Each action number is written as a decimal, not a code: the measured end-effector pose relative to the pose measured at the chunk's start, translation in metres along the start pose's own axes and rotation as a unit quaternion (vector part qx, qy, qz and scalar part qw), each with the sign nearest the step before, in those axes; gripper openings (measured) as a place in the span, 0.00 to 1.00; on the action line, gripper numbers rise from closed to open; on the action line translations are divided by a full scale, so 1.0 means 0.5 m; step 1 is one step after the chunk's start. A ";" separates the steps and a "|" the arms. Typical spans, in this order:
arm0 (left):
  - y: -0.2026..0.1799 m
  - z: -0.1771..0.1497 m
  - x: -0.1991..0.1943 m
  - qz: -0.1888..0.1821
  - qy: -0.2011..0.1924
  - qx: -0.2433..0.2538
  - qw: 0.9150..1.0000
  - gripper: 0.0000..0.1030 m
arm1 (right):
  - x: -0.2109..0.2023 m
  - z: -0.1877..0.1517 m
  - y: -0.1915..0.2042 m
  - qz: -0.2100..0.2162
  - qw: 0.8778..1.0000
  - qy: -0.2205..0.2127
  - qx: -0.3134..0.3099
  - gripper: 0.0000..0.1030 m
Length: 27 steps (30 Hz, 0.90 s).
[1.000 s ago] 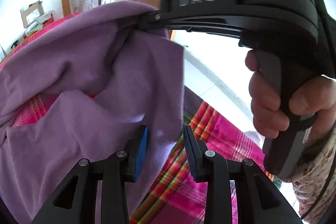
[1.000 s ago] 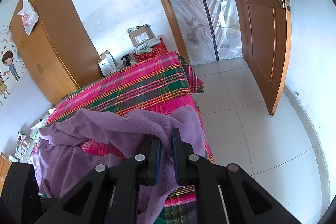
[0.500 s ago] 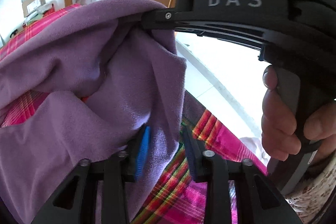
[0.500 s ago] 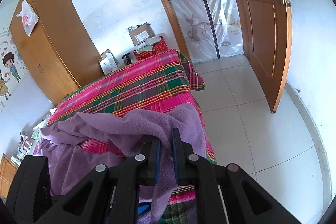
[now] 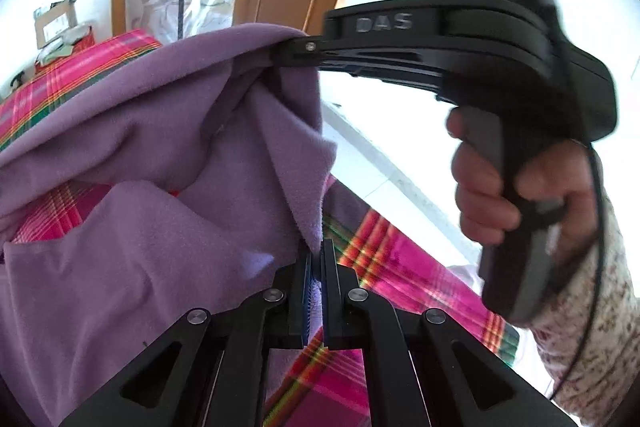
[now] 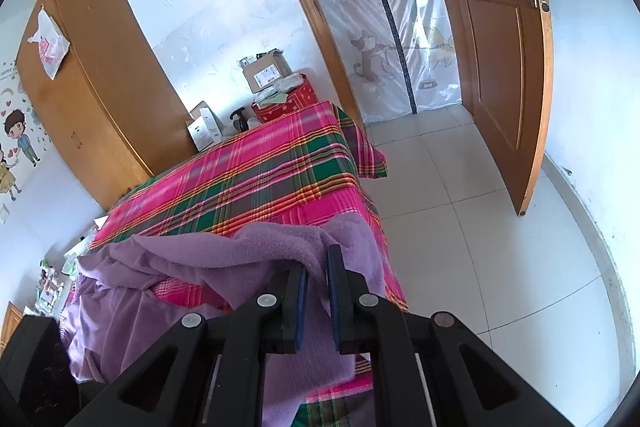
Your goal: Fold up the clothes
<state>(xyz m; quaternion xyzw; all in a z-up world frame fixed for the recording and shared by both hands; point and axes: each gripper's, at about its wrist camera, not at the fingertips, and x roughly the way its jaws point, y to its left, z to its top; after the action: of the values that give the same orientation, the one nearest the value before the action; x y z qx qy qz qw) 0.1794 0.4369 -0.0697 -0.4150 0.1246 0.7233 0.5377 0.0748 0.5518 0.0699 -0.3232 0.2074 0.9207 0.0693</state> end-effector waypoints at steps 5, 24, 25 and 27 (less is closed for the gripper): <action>0.122 -0.110 -0.077 -0.013 0.002 0.023 1.000 0.04 | 0.005 0.016 0.004 -0.009 1.000 -0.003 -0.009 0.10; 0.079 0.070 -0.123 -0.057 0.038 0.026 0.997 0.04 | 0.052 0.006 -0.026 -0.031 0.998 0.051 -0.005 0.22; 0.084 0.069 -0.124 -0.056 0.038 0.024 0.997 0.04 | 0.048 0.000 -0.027 -0.031 0.998 0.055 -0.008 0.26; 0.094 0.066 -0.135 -0.056 0.034 0.021 0.998 0.05 | 0.037 -0.011 -0.028 -0.036 0.998 0.056 -0.008 0.35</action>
<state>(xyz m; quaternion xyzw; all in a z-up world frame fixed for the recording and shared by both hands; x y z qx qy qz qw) 0.1278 0.3933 -0.0120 -0.4342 0.1350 0.6746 0.5815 0.0671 0.5621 0.0496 -0.3823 0.1920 0.8996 0.0880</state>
